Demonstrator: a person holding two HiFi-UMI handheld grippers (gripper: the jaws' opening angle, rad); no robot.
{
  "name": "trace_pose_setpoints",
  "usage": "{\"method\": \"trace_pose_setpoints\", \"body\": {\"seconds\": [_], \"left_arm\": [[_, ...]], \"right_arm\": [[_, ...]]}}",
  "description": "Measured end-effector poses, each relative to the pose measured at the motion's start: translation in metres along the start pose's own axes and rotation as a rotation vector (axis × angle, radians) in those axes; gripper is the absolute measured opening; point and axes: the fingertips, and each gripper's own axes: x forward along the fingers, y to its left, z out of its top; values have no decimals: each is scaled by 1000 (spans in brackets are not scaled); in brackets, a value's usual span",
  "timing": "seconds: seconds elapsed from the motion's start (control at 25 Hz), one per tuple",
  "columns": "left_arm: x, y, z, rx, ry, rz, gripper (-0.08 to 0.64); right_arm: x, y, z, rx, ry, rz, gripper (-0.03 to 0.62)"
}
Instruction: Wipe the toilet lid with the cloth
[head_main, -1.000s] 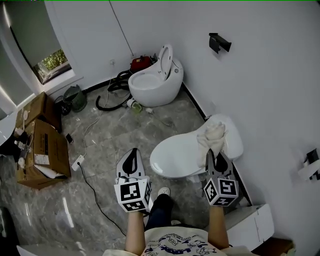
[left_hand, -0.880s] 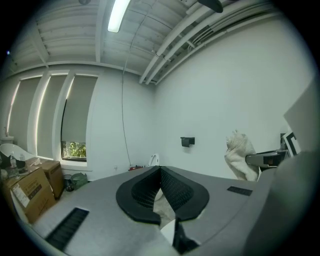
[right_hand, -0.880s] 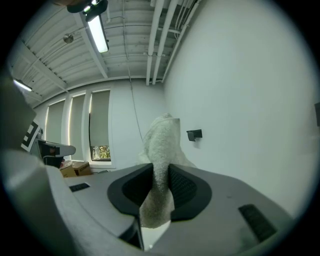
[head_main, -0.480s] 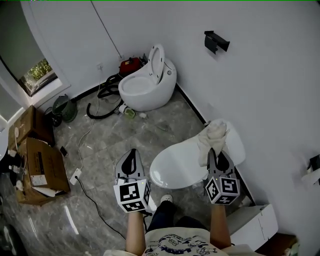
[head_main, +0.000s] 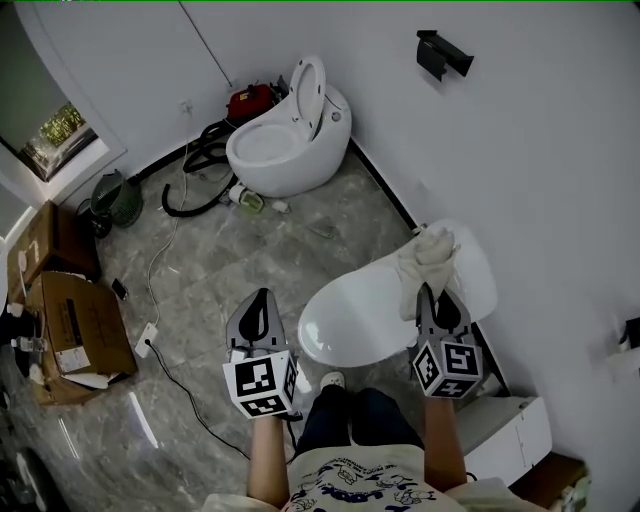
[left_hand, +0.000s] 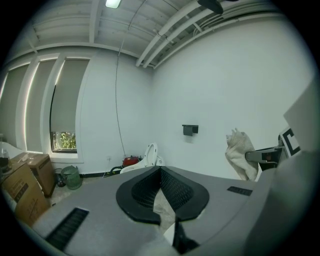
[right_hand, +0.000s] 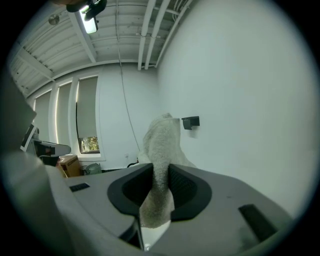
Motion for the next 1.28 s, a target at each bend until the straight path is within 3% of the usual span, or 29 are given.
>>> {"method": "trace_pose_setpoints", "body": {"seconds": [0.64,1.28], "left_arm": [[65,6,-70,7,156,69,3],[131,6,-177,12,304,64,3]], "right_arm": [[90,-31,-73,-24,174,50,84],[161,-78,-223,1,422,13,84]]}}
